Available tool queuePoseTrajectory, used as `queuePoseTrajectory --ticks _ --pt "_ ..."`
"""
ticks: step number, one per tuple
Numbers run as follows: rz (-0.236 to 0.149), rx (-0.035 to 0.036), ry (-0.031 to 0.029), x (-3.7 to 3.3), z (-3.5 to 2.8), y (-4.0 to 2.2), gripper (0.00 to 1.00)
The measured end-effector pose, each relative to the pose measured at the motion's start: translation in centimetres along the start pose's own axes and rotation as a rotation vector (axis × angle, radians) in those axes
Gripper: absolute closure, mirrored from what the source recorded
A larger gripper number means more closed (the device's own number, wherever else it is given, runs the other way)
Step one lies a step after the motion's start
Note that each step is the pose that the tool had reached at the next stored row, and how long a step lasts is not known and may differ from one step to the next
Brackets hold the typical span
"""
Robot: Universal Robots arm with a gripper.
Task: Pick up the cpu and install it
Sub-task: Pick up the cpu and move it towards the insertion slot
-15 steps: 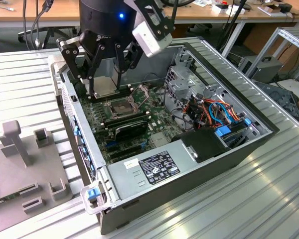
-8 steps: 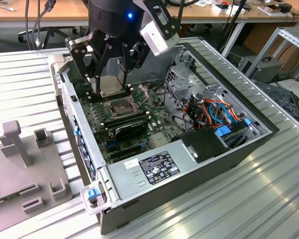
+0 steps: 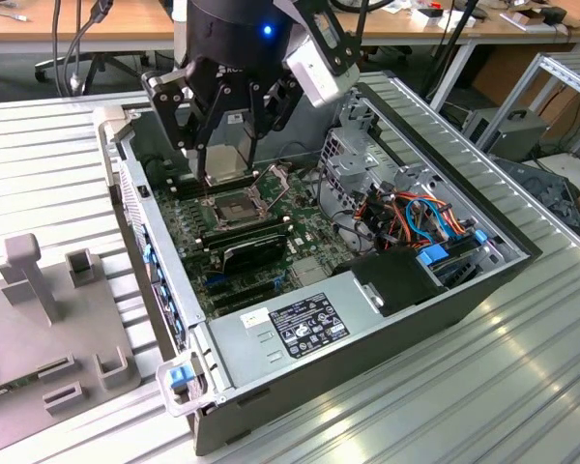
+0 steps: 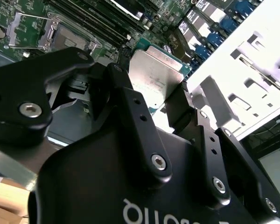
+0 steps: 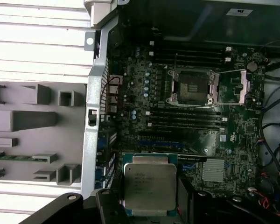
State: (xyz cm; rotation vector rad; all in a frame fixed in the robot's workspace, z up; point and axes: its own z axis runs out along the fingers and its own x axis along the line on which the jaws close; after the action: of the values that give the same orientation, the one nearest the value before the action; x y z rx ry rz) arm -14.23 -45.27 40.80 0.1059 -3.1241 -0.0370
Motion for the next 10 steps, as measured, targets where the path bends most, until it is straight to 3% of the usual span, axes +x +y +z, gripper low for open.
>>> queuePoseTrajectory --ticks 10 --pt "0.0 0.0 0.0 -1.69 -0.03 -0.11 0.45"
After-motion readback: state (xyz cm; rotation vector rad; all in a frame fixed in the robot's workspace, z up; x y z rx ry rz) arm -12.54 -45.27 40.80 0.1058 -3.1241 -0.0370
